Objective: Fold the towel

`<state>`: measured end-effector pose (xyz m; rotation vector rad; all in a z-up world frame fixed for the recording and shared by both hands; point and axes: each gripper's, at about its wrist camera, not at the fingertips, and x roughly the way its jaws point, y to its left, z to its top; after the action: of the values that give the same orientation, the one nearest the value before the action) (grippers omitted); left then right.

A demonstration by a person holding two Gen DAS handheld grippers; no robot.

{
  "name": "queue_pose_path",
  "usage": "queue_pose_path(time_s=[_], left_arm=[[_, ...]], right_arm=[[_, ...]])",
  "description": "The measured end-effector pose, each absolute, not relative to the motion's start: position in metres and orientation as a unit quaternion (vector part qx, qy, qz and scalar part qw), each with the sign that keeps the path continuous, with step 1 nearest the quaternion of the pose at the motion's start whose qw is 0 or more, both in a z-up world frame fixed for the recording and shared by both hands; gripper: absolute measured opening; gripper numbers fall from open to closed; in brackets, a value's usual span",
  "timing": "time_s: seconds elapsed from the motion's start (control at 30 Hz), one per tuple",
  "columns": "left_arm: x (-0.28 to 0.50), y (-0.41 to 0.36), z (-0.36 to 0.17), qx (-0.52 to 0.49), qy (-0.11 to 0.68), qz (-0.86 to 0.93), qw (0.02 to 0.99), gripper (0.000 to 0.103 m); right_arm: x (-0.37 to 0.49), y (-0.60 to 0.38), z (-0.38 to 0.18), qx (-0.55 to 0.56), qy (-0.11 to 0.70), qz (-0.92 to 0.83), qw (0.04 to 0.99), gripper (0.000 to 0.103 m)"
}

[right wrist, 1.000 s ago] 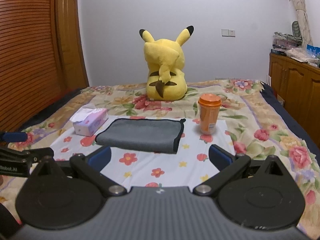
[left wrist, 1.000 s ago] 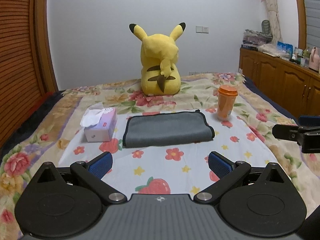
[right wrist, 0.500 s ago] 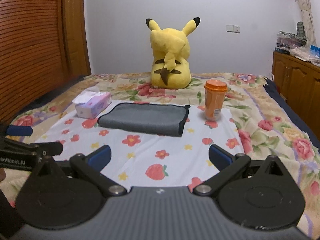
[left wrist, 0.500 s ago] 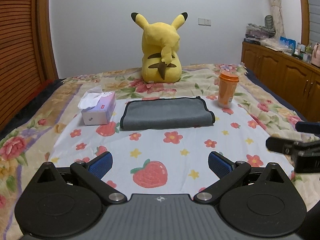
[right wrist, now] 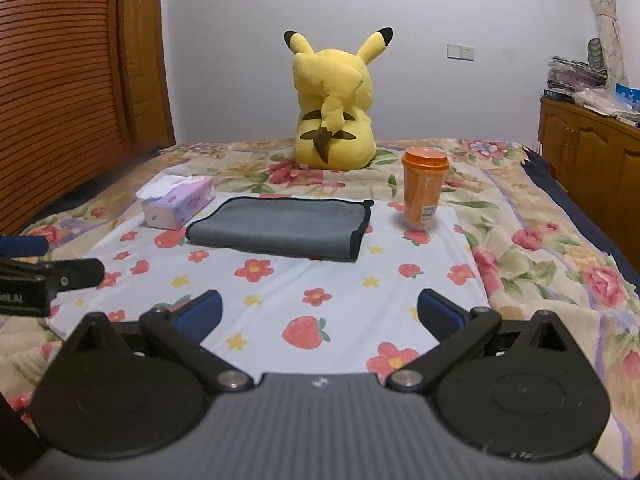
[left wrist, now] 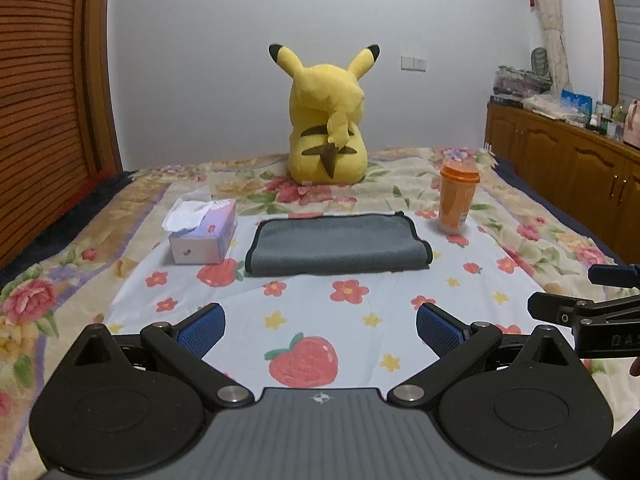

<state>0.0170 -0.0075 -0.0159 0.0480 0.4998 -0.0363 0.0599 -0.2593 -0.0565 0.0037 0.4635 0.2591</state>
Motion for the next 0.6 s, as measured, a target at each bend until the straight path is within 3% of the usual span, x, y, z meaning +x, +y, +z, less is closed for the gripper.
queue_pose_path(time_s=[0.6], left_arm=[[0.003,-0.01,-0.006,0.033,0.185,-0.016,0.982,0.103]], right_arm=[[0.051,-0.268,-0.05,0.012,0.185,0.118,0.976,0.103]])
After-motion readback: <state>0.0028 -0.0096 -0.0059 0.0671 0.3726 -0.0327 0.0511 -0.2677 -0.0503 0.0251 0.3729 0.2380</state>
